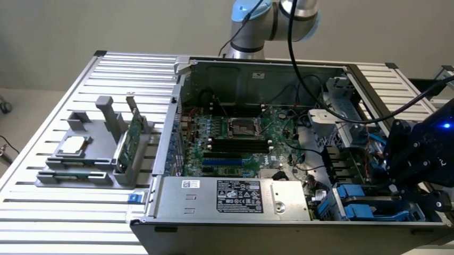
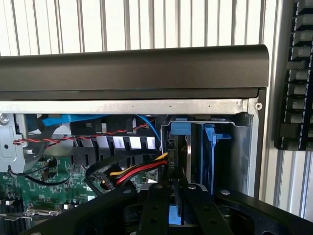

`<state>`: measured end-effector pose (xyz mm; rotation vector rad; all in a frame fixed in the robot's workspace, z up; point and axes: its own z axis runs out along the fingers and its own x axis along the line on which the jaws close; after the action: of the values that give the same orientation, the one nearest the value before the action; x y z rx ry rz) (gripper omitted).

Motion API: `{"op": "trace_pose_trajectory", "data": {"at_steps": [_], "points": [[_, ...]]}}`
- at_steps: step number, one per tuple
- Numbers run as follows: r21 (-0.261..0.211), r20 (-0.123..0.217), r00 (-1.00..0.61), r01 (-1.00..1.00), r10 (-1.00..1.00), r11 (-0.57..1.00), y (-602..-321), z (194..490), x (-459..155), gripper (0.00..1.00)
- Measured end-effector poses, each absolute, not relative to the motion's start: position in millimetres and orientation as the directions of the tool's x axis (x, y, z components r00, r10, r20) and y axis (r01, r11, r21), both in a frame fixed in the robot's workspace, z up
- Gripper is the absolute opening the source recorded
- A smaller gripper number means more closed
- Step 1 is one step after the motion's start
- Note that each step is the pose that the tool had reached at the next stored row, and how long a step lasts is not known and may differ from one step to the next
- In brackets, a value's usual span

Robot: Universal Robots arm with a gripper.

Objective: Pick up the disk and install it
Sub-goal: 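Insert the second disk wire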

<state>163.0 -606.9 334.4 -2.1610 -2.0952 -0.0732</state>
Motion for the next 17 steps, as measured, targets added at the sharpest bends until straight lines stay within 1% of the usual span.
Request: {"op": "trace_pose_trajectory", "data": {"at_steps": [4,17], "points": [[-0.059,0.115,0.034,0.998,0.993,-0.028,-605.1,334.4,163.0,0.17],[-0.050,0.101,0.033,0.998,0.994,-0.029,-602.8,334.2,163.1,0.17]]}}
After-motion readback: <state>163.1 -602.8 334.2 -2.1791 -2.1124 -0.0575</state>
